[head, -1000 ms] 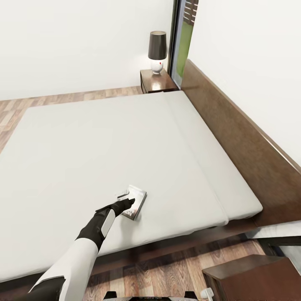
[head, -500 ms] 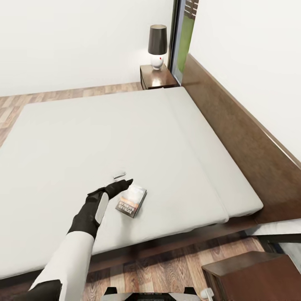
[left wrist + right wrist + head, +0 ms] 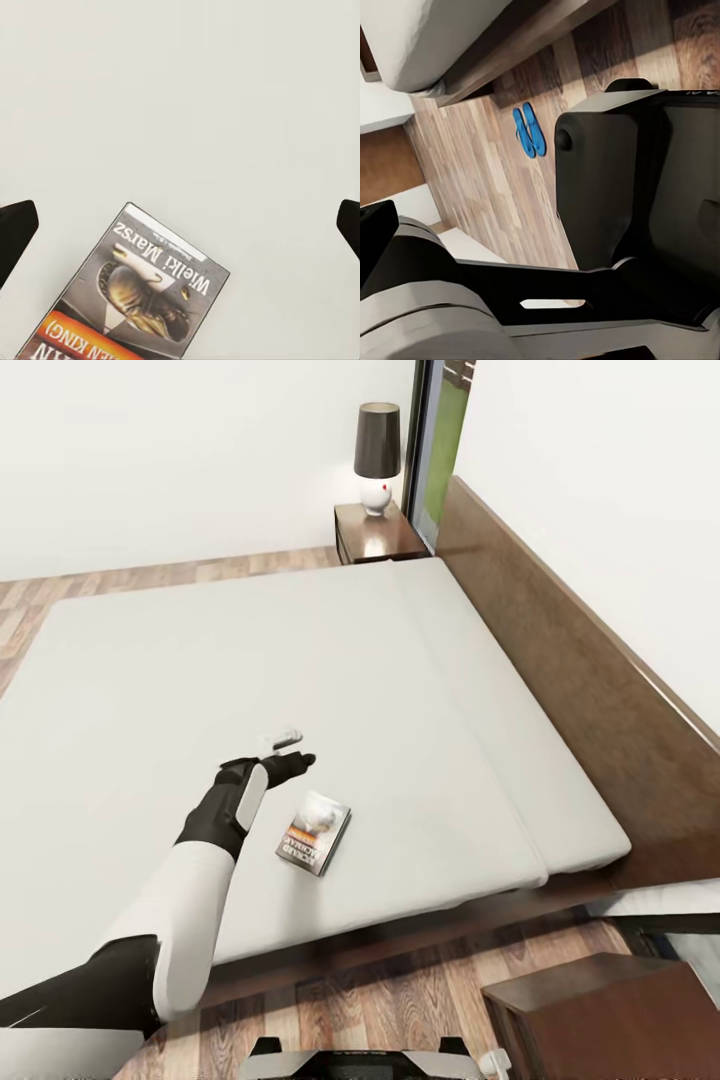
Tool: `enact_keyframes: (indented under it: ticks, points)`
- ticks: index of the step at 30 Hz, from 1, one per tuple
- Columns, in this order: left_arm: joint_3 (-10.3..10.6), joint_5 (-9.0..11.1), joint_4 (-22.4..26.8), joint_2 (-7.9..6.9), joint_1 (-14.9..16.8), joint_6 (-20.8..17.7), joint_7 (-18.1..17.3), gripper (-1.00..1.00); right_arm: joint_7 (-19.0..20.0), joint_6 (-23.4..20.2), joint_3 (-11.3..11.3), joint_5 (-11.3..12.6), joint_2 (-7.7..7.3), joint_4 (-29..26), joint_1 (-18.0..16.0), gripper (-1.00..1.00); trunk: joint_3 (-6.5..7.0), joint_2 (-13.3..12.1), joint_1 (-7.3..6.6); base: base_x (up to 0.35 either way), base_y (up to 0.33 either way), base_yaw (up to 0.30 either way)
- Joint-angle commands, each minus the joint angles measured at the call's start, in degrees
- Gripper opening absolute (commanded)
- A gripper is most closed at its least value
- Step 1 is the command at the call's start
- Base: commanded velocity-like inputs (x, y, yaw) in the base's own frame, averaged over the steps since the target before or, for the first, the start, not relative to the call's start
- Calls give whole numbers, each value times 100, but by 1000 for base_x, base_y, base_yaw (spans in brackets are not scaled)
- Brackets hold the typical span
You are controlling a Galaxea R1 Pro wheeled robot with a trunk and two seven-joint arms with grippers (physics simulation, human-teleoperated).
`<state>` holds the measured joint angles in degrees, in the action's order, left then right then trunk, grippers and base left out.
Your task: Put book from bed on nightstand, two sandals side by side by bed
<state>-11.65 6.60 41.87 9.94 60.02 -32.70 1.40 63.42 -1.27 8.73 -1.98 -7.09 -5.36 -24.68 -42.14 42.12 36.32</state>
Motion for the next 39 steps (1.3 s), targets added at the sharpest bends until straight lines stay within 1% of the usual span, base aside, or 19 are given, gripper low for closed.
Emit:
enact_keyframes:
  ticks: [1, 7, 19, 39]
  points:
    - [-23, 58, -41, 6, 17, -7, 26, 100, 22, -14, 34, -21, 1, 0, -2, 100, -14, 5, 1, 0, 0, 0]
    - [-15, 53, -174, 6, 40, 34, 28, 100, 22, -14, 33, -21, 4, 0, -2, 100, -68, 5, 1, 0, 0, 0]
    - [-1, 60, -152, 6, 45, 27, -72, 100, 22, -14, 33, -21, 6, 0, -2, 100, -177, 5, 1, 0, 0, 0]
    - [-1, 60, -157, 6, 45, 27, -78, 100, 26, -14, 34, -21, 5, 0, -2, 100, -358, 5, 1, 0, 0, 0]
